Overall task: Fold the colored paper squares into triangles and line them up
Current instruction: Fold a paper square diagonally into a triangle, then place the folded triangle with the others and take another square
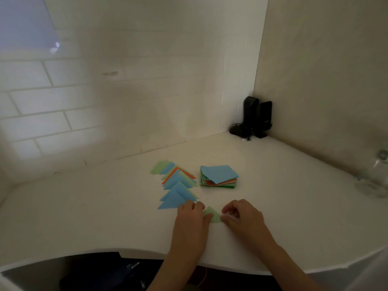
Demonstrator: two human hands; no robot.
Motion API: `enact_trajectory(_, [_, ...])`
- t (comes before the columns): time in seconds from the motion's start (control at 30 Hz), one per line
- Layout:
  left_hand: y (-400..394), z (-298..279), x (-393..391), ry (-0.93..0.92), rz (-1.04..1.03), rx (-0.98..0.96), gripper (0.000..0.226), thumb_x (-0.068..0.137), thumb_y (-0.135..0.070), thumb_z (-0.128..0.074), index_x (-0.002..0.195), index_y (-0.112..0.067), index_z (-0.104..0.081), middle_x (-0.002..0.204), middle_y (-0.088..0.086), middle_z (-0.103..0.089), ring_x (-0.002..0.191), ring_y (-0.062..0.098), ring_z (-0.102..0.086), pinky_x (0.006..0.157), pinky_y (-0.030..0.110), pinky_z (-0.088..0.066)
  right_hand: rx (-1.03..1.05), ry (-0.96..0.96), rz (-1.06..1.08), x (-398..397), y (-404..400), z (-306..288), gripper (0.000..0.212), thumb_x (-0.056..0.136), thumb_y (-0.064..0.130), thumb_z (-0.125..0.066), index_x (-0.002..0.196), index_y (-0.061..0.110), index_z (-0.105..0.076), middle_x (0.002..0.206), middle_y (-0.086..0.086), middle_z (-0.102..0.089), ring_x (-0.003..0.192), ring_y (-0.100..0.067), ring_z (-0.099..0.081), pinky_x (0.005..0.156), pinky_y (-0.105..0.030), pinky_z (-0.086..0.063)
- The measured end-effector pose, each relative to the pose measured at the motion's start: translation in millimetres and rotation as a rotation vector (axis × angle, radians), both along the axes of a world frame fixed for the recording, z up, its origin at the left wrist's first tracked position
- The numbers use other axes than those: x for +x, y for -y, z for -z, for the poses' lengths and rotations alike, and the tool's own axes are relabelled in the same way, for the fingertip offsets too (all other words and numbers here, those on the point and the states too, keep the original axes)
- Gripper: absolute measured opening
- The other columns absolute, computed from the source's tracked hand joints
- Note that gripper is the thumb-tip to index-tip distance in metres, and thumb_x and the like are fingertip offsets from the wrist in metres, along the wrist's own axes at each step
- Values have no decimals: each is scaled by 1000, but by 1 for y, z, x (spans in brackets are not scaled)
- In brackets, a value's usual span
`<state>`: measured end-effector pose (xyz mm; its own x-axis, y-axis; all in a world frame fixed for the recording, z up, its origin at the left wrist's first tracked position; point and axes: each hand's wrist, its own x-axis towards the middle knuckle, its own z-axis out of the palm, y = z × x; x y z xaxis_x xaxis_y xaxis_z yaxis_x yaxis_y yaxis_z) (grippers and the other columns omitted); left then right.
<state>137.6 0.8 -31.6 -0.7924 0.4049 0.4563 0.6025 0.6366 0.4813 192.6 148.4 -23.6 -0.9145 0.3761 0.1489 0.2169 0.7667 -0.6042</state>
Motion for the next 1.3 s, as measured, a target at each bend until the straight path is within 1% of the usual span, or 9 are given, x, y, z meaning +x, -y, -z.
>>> enact_trajectory(0.13, [-7,-6,-1,156,-14,-46,33,87,-31,-63,116,-20,-52,113,-1,-46,101,14,-48,82,20,-36,25,-22,13,2,2,2,12,82,39,-66,89,40,-56,89,12,-50,90,-4,-51,87,-30,-40])
enact_trajectory(0.27, [-6,-7,-4,218,34,51,25,85,-18,-66,108,-22,-56,93,-8,-49,86,7,-47,68,15,-29,81,-49,31,4,4,6,13,85,40,-61,98,37,-60,91,15,-46,94,-5,-50,83,-28,-35])
enact_trajectory(0.5, [20,-4,-9,150,38,269,16,85,-12,-65,93,-26,-64,82,-14,-62,78,3,-56,69,18,-44,210,-30,63,0,25,2,25,90,56,-43,101,39,-57,104,16,-45,103,-5,-42,83,-29,-21])
enact_trajectory(0.63, [53,-6,-33,107,-49,297,18,82,-9,-68,89,-25,-65,84,-15,-65,77,4,-59,68,23,-46,183,-85,28,-12,36,-1,21,93,48,-43,102,35,-57,105,13,-49,103,-8,-46,84,-30,-28])
enact_trajectory(0.8, [75,0,-54,67,-132,193,20,76,-11,-74,84,-27,-65,82,-15,-61,76,8,-51,66,14,-34,45,-227,-56,-32,41,6,14,95,25,-50,100,20,-63,98,6,-52,90,-9,-53,84,-30,-44])
enact_trajectory(0.9, [73,2,-60,57,-162,214,33,69,-10,-79,92,-28,-63,91,-12,-52,86,11,-43,70,11,-31,-102,-288,-87,-45,49,4,21,96,16,-48,111,17,-61,109,5,-55,99,-7,-54,92,-26,-44])
enact_trajectory(1.03, [75,1,-67,128,-82,255,56,71,-16,-79,119,-25,-52,115,-10,-46,107,8,-39,82,3,-27,-200,-234,-146,-65,61,-6,36,99,18,-40,135,16,-45,135,5,-48,124,-9,-44,98,-12,-28])
enact_trajectory(1.2, [73,4,-70,260,42,98,87,81,-36,-70,148,-14,-19,151,1,-23,139,16,-22,109,19,-20,-295,-232,-169,-102,67,-19,44,102,23,-30,145,12,-30,148,3,-34,132,-1,-26,99,-5,-14])
enact_trajectory(1.3, [63,5,-74,246,74,-18,87,86,-43,-62,148,-15,-7,156,2,-10,144,17,-10,117,31,-13,-299,-165,-185,-124,69,-22,47,103,27,-28,146,10,-26,152,-2,-29,139,-11,-25,107,-14,-16])
